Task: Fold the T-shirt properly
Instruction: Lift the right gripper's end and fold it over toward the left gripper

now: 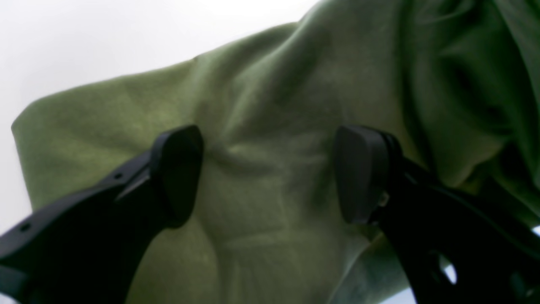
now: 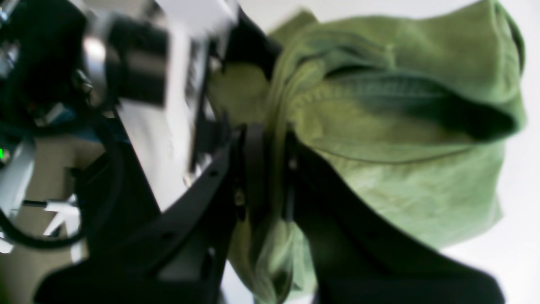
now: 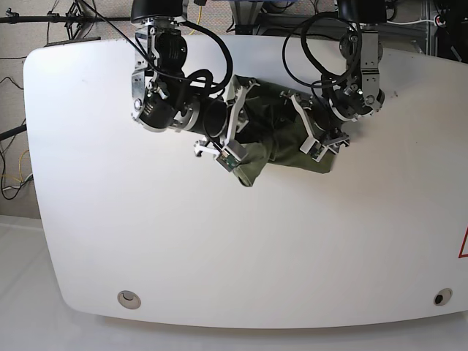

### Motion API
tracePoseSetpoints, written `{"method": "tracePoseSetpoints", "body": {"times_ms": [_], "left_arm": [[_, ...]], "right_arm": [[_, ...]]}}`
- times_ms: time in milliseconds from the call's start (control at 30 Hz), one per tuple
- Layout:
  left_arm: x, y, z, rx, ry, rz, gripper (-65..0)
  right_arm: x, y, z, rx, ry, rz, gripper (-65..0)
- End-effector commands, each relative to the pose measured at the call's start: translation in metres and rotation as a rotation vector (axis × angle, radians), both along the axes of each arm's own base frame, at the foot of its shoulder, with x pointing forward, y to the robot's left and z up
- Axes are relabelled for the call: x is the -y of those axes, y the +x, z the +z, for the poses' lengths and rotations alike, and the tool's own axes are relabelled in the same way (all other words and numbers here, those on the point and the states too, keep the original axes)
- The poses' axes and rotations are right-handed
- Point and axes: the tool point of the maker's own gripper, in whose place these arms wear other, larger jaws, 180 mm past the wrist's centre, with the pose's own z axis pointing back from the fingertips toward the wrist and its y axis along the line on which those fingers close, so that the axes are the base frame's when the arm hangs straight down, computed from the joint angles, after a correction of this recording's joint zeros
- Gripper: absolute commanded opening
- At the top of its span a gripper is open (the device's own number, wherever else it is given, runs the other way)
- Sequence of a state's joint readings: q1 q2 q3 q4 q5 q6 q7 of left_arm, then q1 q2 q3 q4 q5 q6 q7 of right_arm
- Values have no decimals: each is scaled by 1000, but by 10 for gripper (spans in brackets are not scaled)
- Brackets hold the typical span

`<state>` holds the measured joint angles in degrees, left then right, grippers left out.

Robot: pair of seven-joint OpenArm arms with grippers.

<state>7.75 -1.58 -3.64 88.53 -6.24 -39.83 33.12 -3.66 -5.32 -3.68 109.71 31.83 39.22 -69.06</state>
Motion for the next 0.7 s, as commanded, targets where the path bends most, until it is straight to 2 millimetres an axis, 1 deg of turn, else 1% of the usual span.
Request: {"method": "tracePoseSetpoints", "body": {"times_ms": [0,200,400,533,667], "left_arm": [[-1,-2,1,-3,12,-6,-189],[-1,-2,1,-4,9,-6,-189],[0,-2,1,-4,6,-5,-189],[3,-2,1,-4,-3,-4,-189],[10,0,7,10,-20,-2,-189]], "right_arm": [[-11,7,16,56,28,11,-650],[-26,7,19,86,-2,55,-650],[-38,6,15,79,19,79,-650],[-48,3,7,56,38,102,-650],[-48,5,1,40,40,101,-650]]}}
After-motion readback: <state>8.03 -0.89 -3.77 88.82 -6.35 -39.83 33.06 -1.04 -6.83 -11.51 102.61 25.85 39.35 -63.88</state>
